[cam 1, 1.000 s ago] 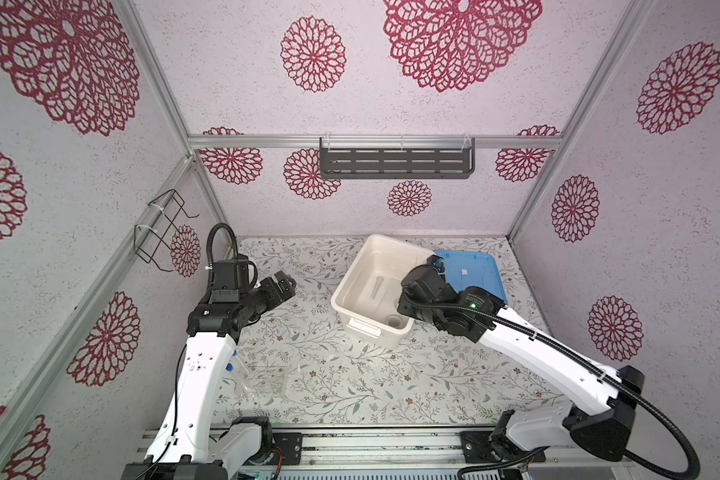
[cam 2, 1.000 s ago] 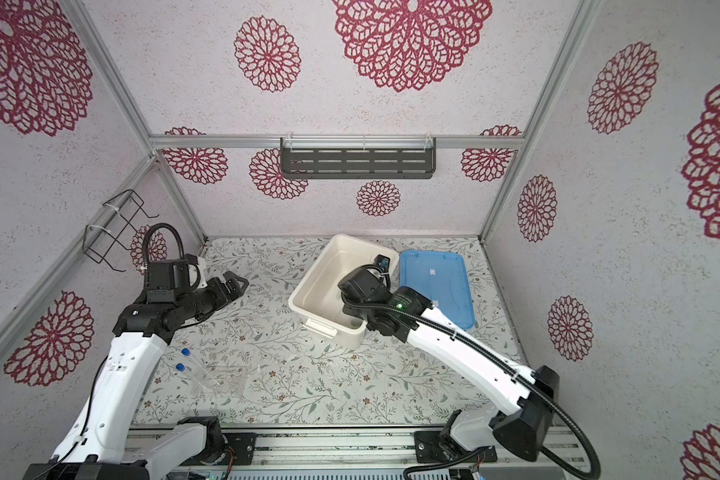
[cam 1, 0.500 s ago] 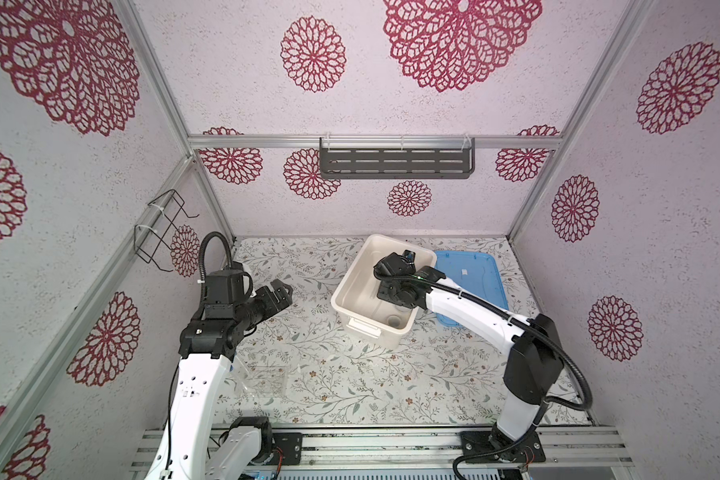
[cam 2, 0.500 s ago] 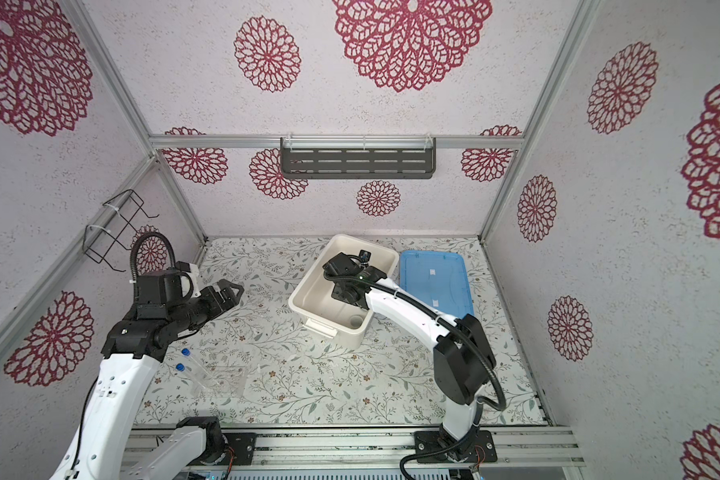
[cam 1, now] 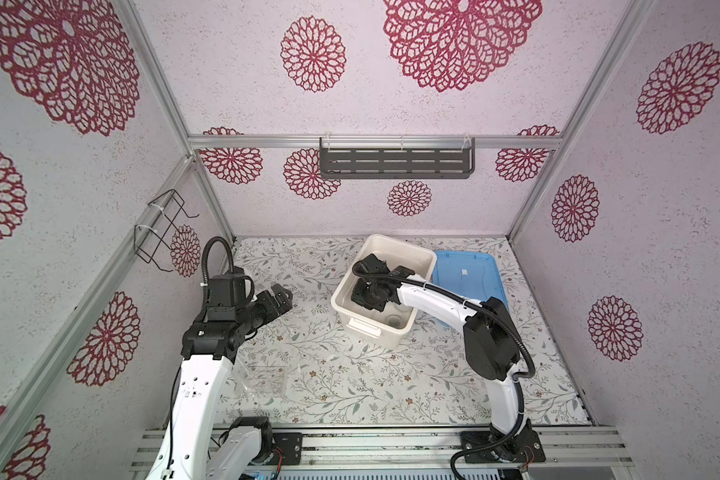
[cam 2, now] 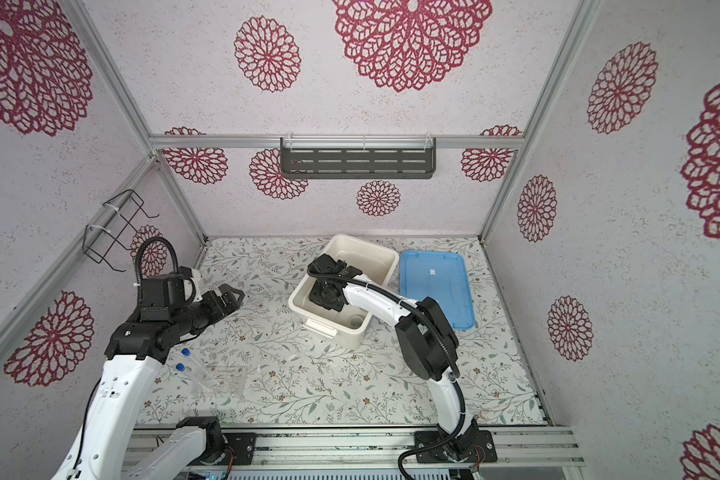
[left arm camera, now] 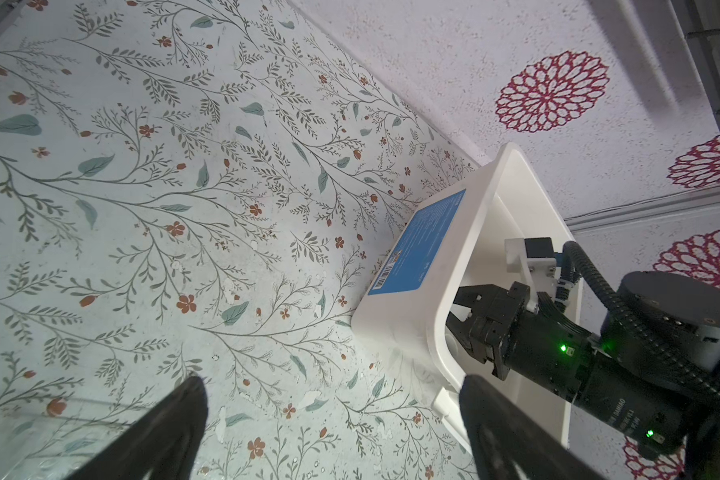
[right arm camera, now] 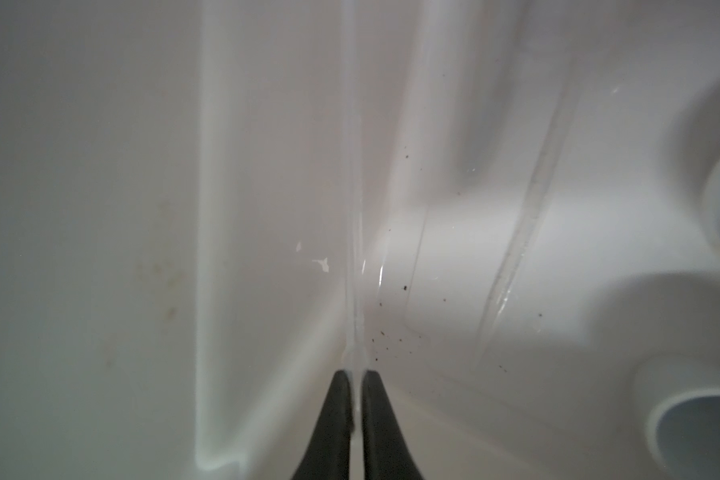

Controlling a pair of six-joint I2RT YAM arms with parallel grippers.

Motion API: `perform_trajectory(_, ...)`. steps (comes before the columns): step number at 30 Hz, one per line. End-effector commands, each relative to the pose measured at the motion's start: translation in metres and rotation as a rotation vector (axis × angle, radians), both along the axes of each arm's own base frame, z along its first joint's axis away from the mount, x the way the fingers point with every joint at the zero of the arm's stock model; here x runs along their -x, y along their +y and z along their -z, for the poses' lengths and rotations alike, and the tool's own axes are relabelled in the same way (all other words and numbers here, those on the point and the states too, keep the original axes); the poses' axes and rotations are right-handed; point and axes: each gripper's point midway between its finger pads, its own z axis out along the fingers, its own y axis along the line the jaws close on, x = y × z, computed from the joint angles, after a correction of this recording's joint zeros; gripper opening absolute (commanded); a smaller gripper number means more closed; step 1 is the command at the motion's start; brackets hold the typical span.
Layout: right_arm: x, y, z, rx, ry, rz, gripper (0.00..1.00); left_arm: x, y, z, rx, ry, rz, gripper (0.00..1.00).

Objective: Organize the chemistry lab equipment
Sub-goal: 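Lower the tube into the bin and open the right gripper, then raise the right gripper from the bin to the blue lid's near edge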

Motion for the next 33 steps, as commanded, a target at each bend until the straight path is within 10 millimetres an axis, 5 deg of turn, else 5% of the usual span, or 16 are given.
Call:
perform_trajectory(1,-0.004,0.011,0.002,-0.071,0.034,0.029,0.11,-0.003,0.001,-0.004,0.002,-0.011,-0.001,0.98)
perform_trajectory(10,-0.009,0.010,0.045,-0.042,0.094,0.053,0.16,0.001,0.004,-0.004,-0.021,-0.007,0.000,0.98)
perform_trajectory(16,-0.013,0.007,0.036,-0.041,0.062,0.058,0.29,0.003,0.005,-0.003,-0.029,-0.004,0.000,0.98)
perform_trajectory(22,-0.016,-0.006,0.002,-0.095,0.072,0.148,0.42,0.002,0.005,-0.006,-0.032,-0.010,-0.005,0.98)
perform_trajectory(28,-0.024,-0.027,-0.074,-0.150,-0.084,0.170,0.63,0.000,0.002,-0.014,-0.035,-0.027,0.026,0.98)
perform_trajectory(33,-0.023,-0.054,-0.131,-0.198,-0.187,0.216,0.65,-0.004,-0.001,-0.020,-0.044,-0.031,0.057,0.98)
